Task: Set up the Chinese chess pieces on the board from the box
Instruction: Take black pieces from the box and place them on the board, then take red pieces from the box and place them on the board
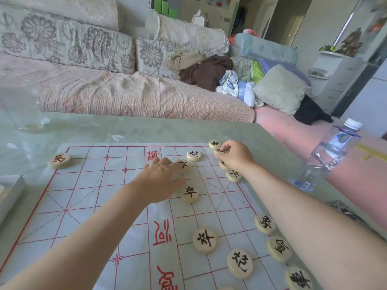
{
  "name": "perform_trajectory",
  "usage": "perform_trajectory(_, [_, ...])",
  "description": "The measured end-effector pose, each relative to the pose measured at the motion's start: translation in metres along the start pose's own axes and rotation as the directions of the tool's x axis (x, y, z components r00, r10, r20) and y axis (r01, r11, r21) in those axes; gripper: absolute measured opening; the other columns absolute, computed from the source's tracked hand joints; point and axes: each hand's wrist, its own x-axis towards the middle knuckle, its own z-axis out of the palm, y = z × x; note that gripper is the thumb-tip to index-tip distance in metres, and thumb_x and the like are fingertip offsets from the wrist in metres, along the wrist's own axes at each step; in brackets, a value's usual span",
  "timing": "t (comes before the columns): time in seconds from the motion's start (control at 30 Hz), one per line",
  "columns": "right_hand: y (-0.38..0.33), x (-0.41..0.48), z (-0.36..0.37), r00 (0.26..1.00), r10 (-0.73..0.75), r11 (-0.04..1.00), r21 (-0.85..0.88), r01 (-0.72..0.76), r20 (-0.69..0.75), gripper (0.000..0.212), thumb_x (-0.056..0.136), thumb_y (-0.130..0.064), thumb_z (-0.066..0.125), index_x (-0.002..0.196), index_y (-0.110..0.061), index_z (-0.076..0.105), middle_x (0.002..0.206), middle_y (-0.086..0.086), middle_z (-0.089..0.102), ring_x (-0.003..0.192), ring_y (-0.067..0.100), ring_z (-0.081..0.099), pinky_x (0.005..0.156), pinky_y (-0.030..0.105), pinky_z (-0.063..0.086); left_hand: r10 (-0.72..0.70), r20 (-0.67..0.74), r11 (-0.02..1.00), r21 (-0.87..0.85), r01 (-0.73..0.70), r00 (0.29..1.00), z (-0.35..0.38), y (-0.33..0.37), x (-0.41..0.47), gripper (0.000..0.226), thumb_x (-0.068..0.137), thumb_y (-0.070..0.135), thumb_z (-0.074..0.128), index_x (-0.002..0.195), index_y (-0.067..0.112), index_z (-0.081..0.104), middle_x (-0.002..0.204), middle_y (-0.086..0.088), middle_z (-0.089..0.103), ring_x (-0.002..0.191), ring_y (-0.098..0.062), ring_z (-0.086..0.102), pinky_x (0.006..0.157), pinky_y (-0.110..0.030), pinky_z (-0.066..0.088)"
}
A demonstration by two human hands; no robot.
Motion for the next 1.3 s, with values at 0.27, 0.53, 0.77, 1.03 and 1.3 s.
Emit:
perform_trajectory(0.27, [0.004, 0.008, 0.004, 0.998, 0.043, 0.999, -0.018, -0.043, 0.042, 0.016, 0.081, -0.047, 0.071, 0.076, -0.033, 0.064, 0.087, -0.016, 0.066, 0.088, 0.014, 0.065, 0.073, 0.028, 0.047, -0.008, -0.027, 1.0, 0.0, 0.008, 1.0, 0.005, -0.001, 0.001, 0.049, 0.096, 0.049, 0.04, 0.143, 0.036, 0.034, 0.141, 0.004, 0.04, 0.128, -0.02, 0.03, 0.106, -0.039, 0.028])
perform_trajectory(0.53, [-0.04, -0.023, -0.002, 0.998, -0.065, 0.997, 0.046, 0.065, 0.006, 0.01, 0.086, -0.032, 0.06, 0.085, -0.03, 0.07, 0.097, -0.012, 0.069, 0.09, 0.015, 0.064, 0.075, 0.025, 0.047, 0.008, -0.112, 1.0, 0.011, -0.007, 0.994, -0.002, 0.002, -0.015, 0.048, 0.096, 0.047, 0.043, 0.141, 0.033, 0.037, 0.138, 0.005, 0.043, 0.129, -0.018, 0.032, 0.106, -0.038, 0.031])
perform_trajectory(0.77, [-0.128, -0.087, 0.001, 0.931, -0.331, 0.931, 0.216, 0.295, 0.152, 0.01, 0.09, -0.026, 0.064, 0.09, -0.021, 0.073, 0.091, -0.008, 0.071, 0.087, 0.009, 0.063, 0.07, 0.019, 0.043, -0.084, -0.224, 0.994, 0.048, 0.097, 0.971, -0.047, -0.02, -0.045, 0.044, 0.093, 0.043, 0.048, 0.135, 0.029, 0.049, 0.131, 0.0, 0.05, 0.126, -0.022, 0.038, 0.102, -0.038, 0.034])
perform_trajectory(1.03, [-0.222, -0.156, 0.026, 0.835, -0.481, 0.868, 0.275, 0.413, 0.268, 0.011, 0.089, -0.026, 0.065, 0.091, -0.02, 0.073, 0.092, -0.002, 0.073, 0.089, 0.015, 0.065, 0.075, 0.024, 0.047, -0.313, -0.228, 0.944, 0.037, 0.329, 0.922, -0.104, -0.097, -0.126, 0.039, 0.091, 0.039, 0.051, 0.129, 0.028, 0.053, 0.124, -0.002, 0.055, 0.118, -0.025, 0.047, 0.097, -0.038, 0.043])
perform_trajectory(1.3, [-0.339, -0.231, 0.078, 0.631, -0.673, 0.739, 0.304, 0.601, 0.386, 0.017, 0.092, -0.019, 0.063, 0.108, -0.018, 0.07, 0.098, -0.005, 0.065, 0.088, 0.012, 0.057, 0.066, 0.018, 0.039, -0.454, -0.21, 0.867, 0.118, 0.484, 0.866, -0.165, -0.193, -0.242, 0.035, 0.092, 0.029, 0.05, 0.126, 0.026, 0.056, 0.12, -0.001, 0.056, 0.109, -0.024, 0.056, 0.089, -0.033, 0.047])
